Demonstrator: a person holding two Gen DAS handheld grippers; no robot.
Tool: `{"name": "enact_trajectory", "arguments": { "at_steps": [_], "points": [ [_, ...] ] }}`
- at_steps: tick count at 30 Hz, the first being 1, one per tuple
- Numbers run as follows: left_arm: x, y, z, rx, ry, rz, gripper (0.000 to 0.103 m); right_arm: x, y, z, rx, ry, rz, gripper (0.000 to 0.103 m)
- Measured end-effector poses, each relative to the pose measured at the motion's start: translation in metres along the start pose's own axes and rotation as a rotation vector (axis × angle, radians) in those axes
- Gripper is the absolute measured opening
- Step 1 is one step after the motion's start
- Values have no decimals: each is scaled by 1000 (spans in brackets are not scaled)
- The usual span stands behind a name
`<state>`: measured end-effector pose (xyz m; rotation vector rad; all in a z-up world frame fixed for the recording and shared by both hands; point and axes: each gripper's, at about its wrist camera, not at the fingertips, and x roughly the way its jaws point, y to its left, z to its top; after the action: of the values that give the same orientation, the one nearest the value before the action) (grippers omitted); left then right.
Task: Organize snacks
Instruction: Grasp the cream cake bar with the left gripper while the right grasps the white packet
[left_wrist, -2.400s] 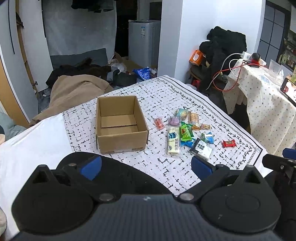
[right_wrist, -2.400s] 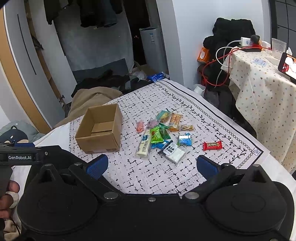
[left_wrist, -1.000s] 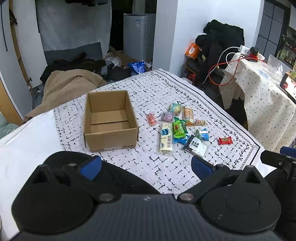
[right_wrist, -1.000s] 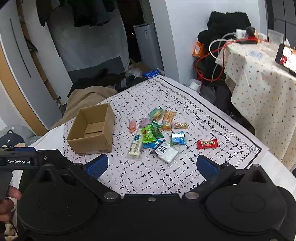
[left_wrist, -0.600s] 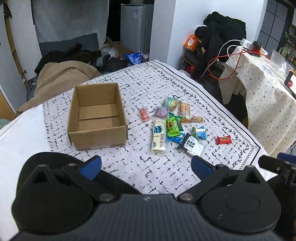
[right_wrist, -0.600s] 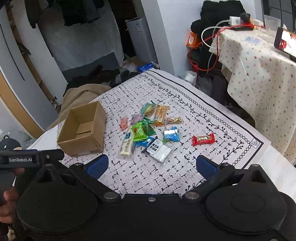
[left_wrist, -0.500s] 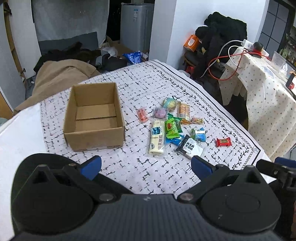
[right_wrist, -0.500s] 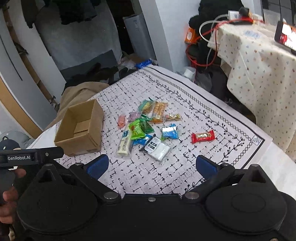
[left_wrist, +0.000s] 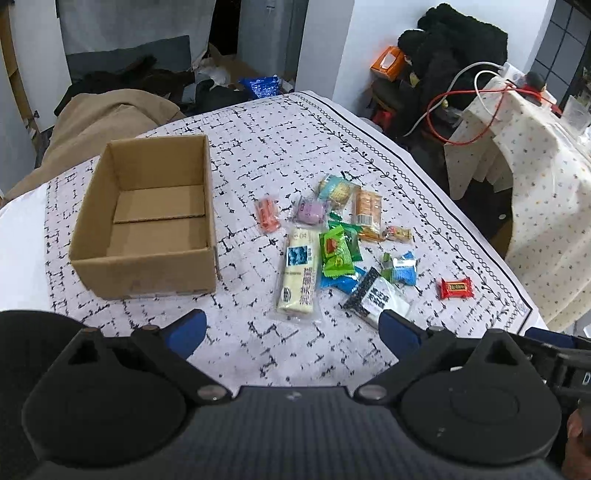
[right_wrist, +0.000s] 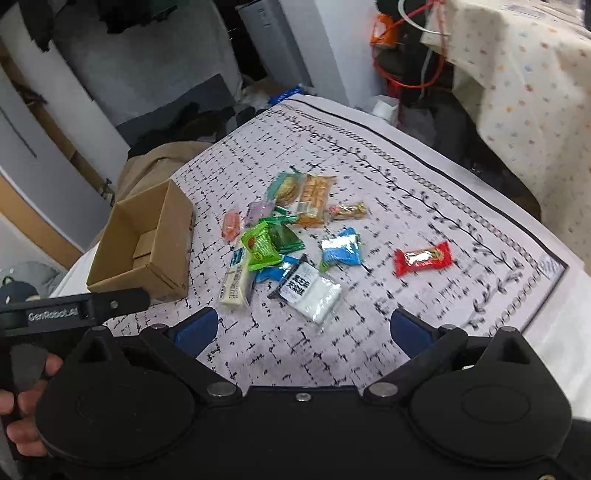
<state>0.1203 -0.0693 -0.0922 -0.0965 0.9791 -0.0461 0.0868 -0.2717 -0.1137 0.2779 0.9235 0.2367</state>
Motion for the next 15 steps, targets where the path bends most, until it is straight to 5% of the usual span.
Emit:
{"name": "enact_trajectory", "arguments": {
  "at_steps": [15],
  "points": [
    [60,-2,16,-21,76,23,94,67,-8,16,11,85,11,100]
  ]
}}
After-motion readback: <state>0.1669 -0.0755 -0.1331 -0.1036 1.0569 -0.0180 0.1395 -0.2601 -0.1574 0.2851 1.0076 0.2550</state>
